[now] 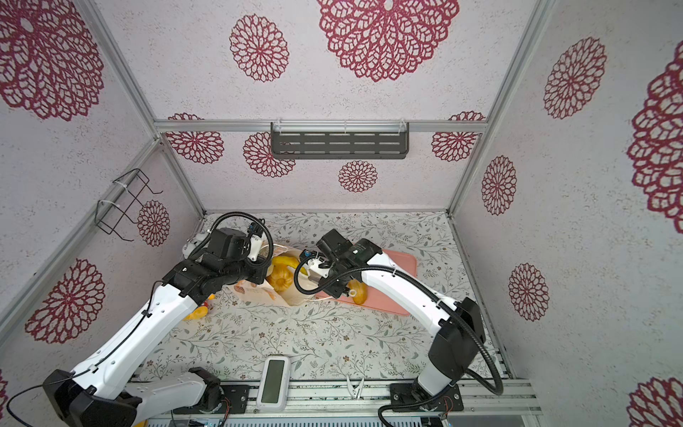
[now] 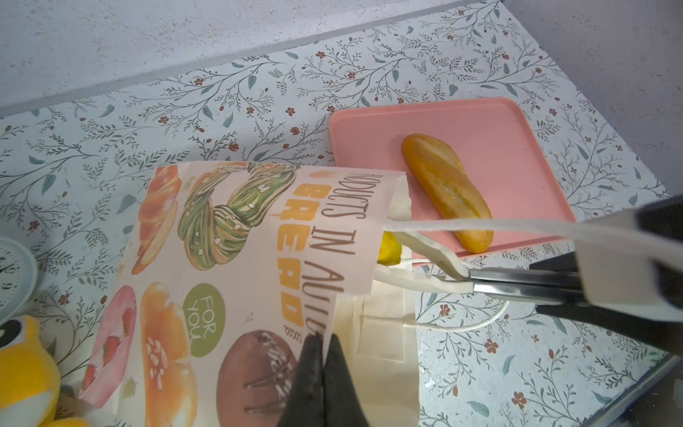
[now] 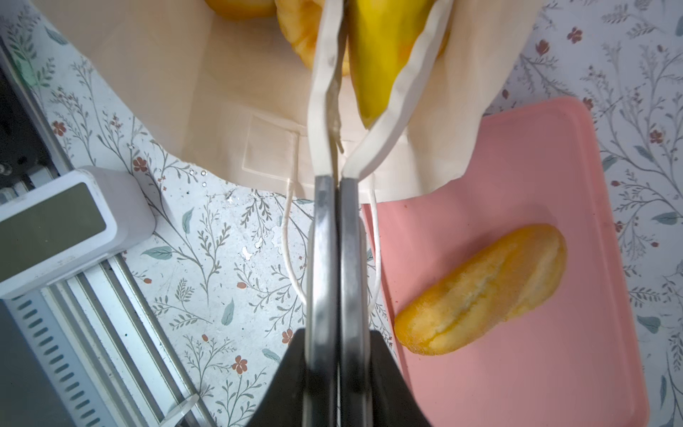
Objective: Take the fake bread out of the paper bag
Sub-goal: 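Pinch the yellow striped bread with the tongs and lift it out, then carry the yellow bread over the tray beside the baguette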
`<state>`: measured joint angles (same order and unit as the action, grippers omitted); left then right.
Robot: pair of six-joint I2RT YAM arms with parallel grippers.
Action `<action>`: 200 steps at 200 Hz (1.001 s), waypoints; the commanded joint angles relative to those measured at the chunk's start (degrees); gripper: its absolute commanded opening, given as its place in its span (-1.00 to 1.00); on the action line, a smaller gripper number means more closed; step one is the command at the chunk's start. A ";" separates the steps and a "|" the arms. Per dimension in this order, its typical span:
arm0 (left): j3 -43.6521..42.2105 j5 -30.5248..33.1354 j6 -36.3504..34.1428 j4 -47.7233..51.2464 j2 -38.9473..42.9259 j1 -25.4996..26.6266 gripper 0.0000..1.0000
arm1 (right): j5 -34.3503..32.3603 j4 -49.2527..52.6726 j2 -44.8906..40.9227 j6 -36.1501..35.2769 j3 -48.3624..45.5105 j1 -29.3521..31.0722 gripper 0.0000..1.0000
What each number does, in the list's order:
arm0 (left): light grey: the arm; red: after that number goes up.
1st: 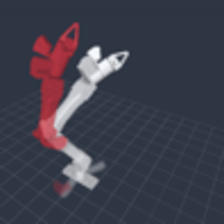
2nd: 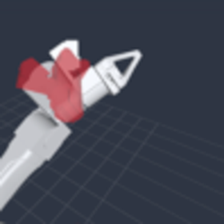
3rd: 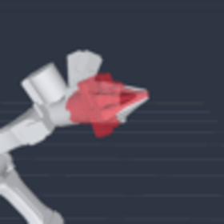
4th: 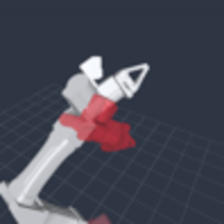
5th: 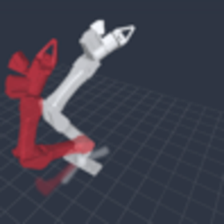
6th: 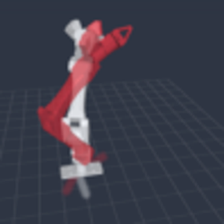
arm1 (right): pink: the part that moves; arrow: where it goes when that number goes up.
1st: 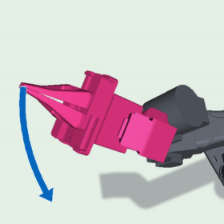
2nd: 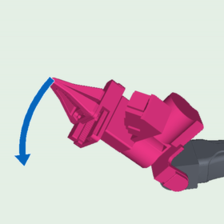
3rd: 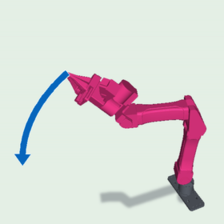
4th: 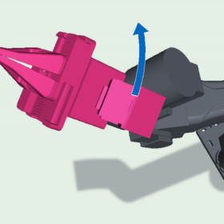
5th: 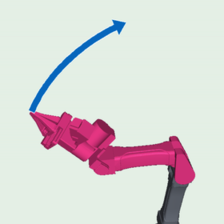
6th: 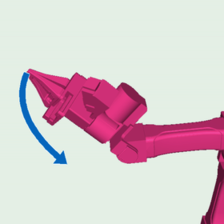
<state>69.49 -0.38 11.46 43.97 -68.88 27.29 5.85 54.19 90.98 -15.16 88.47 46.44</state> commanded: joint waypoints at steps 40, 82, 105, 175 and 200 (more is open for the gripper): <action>1.78 7.68 3.12 -2.61 0.24 0.40 -1.00 | 2.81 0.40 -7.22 5.19 -0.37 -0.16 -0.66; 1.96 13.06 5.00 -3.70 0.24 -0.59 -1.00 | 2.95 -0.07 -13.61 9.73 -5.09 -0.16 -0.66; 2.27 12.65 6.17 -4.32 -0.43 -1.73 -1.00 | 3.16 -1.94 -19.05 13.64 -8.71 -0.19 -0.66; 5.03 9.98 7.00 -5.05 -2.22 -2.99 -1.00 | -8.89 -9.67 -35.22 32.23 -14.39 -0.76 -0.75; 4.58 9.81 6.75 -5.15 -1.63 -3.01 -1.00 | -14.89 -6.45 -34.99 35.09 -11.67 -2.51 -0.77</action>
<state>73.03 9.80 18.09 41.43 -71.29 24.69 -0.25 49.19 55.92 13.17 73.87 45.52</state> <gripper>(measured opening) 0.039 0.256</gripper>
